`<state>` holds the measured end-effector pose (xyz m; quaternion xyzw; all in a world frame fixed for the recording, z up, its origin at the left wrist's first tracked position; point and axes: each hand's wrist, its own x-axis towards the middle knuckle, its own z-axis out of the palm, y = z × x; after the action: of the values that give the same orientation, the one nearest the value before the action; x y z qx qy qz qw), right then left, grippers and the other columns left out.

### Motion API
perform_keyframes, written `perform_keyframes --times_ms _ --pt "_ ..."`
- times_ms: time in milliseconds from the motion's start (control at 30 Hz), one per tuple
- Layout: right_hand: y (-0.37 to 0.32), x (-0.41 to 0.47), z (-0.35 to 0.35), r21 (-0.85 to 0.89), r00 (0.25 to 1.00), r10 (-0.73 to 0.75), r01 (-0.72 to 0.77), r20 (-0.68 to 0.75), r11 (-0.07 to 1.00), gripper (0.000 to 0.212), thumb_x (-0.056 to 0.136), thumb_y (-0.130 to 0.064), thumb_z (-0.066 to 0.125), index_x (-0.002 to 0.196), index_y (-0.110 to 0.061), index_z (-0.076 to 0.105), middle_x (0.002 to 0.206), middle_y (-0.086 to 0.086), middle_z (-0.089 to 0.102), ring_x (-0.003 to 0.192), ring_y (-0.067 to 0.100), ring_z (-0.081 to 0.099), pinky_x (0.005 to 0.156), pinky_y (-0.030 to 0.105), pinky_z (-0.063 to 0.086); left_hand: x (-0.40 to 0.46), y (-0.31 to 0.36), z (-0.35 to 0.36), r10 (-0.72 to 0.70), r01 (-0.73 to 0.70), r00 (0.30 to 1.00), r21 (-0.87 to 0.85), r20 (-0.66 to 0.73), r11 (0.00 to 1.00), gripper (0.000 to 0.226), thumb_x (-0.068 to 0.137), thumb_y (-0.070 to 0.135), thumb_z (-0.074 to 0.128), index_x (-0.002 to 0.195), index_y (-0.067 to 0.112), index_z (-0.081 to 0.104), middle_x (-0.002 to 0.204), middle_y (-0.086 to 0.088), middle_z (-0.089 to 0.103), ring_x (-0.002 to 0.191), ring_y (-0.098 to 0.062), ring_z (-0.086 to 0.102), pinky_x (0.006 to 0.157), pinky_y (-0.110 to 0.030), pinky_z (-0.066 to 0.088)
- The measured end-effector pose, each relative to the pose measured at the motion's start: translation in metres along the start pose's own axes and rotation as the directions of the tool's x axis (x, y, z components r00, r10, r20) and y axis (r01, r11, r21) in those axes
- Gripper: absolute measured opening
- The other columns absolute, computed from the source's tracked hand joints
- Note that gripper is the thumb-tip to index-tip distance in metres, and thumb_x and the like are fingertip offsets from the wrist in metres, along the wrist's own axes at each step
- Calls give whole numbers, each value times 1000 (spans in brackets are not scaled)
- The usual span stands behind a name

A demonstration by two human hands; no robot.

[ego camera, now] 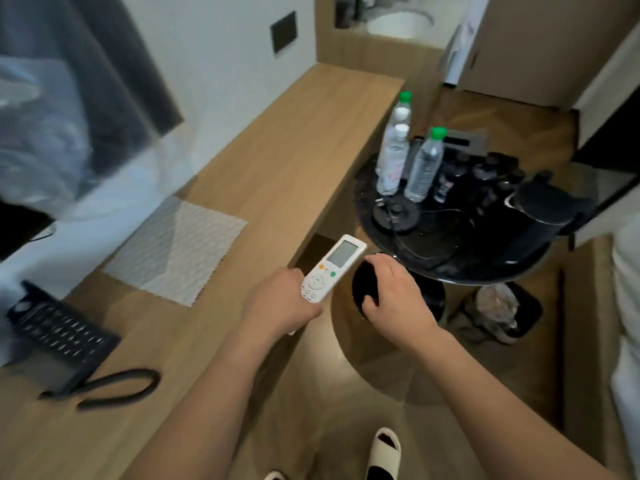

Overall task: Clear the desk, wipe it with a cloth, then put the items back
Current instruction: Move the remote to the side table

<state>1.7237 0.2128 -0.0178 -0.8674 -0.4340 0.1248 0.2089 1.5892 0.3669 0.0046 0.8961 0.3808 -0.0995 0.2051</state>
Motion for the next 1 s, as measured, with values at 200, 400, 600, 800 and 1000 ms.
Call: perform_keyframes --times_ms 200,400,600,800,1000 --pt "87 8 -45 -43 998 40 -42 -44 998 73 79 -9 62 148 -8 37 151 10 39 142 25 33 120 39 25 36 96 17 143 -143 990 125 6 982 47 75 49 78 115 31 59 105 8 56 88 -14 57 73 -36 60" --pt "134 29 -66 -164 1000 -7 10 15 986 74 85 -16 62 151 -12 32 149 6 40 137 23 36 117 34 24 64 137 24 225 -219 974 220 0 951 54 80 47 76 127 35 54 113 10 55 100 -14 52 67 -26 52" --pt "169 81 -82 -352 994 12 27 109 936 66 89 -27 57 149 -15 34 138 5 47 125 25 47 110 37 32 116 161 24 282 -292 956 230 77 928 56 79 48 74 129 33 54 114 8 54 104 -14 54 72 -33 52" --pt "191 143 -106 -472 964 96 34 247 881 53 89 -25 55 140 -21 41 127 3 48 115 25 50 107 37 34 177 187 23 302 -335 936 194 184 922 53 73 51 77 117 29 57 106 8 55 93 -16 57 72 -35 53" --pt "225 197 -122 -559 904 140 123 404 820 50 88 -21 56 137 -21 43 126 4 48 115 27 50 103 38 38 218 221 27 251 -275 887 5 387 962 48 71 53 79 104 23 61 98 1 67 87 -18 64 76 -43 56"
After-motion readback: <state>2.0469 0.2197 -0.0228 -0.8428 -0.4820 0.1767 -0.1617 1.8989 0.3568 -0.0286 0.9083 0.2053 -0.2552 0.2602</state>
